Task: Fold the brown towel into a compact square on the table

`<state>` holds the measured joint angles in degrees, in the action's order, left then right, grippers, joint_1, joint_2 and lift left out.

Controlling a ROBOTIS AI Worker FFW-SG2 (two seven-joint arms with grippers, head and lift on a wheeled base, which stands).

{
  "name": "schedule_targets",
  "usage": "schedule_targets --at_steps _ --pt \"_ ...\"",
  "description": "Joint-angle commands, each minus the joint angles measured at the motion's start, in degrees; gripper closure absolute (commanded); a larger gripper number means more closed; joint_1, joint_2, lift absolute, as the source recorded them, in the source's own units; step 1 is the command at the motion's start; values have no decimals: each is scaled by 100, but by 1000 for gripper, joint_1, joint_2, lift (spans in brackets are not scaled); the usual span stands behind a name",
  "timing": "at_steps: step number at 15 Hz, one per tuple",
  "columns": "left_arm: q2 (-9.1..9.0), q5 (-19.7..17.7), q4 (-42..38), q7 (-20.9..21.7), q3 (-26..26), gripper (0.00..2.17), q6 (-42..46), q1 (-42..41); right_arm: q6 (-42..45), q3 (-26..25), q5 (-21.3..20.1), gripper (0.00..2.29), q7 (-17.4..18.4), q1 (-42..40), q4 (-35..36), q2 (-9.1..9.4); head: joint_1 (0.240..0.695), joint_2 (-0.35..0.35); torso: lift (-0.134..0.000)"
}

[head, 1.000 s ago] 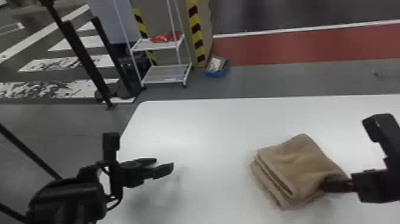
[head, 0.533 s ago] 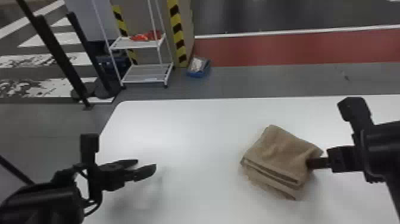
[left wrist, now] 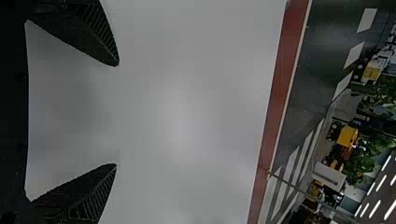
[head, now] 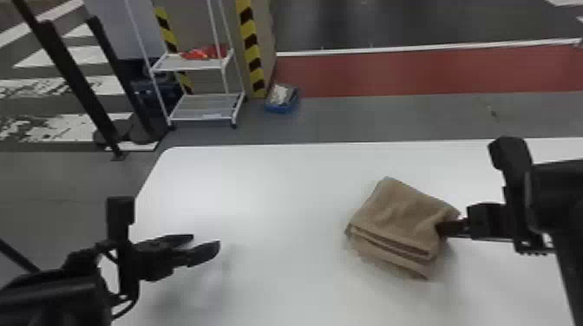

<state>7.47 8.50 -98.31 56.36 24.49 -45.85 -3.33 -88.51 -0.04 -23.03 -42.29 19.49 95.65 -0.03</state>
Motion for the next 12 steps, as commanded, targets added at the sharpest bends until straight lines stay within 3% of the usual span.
schedule_targets --at_steps 1,3,5,6,8,9,12 --pt "18 -15 -4 16 56 49 0 -1 -157 -49 -26 2256 -174 -138 349 8 695 164 -124" --pt "44 -33 5 24 91 49 0 -1 -157 -31 -474 2229 -719 -349 955 8 695 176 -124" --pt "44 -235 -30 104 109 49 -17 -1 -157 -146 -606 2121 -1009 -551 1474 3 695 183 -124" --pt "44 -297 -30 121 91 49 -35 -1 -157 -339 -465 1663 -1018 -709 1817 -6 695 183 -124" --pt "-26 -402 -47 104 21 49 -17 -1 -157 -822 -175 370 -1009 -947 2300 -6 695 158 -124" --pt "-35 -587 -39 86 -5 49 -17 -1 -157 -972 -131 137 -1000 -1070 2449 -6 695 145 -124" --pt "-184 -824 -74 51 -304 53 159 -1 -157 -1745 18 80 -868 -1623 2819 -6 695 89 -124"
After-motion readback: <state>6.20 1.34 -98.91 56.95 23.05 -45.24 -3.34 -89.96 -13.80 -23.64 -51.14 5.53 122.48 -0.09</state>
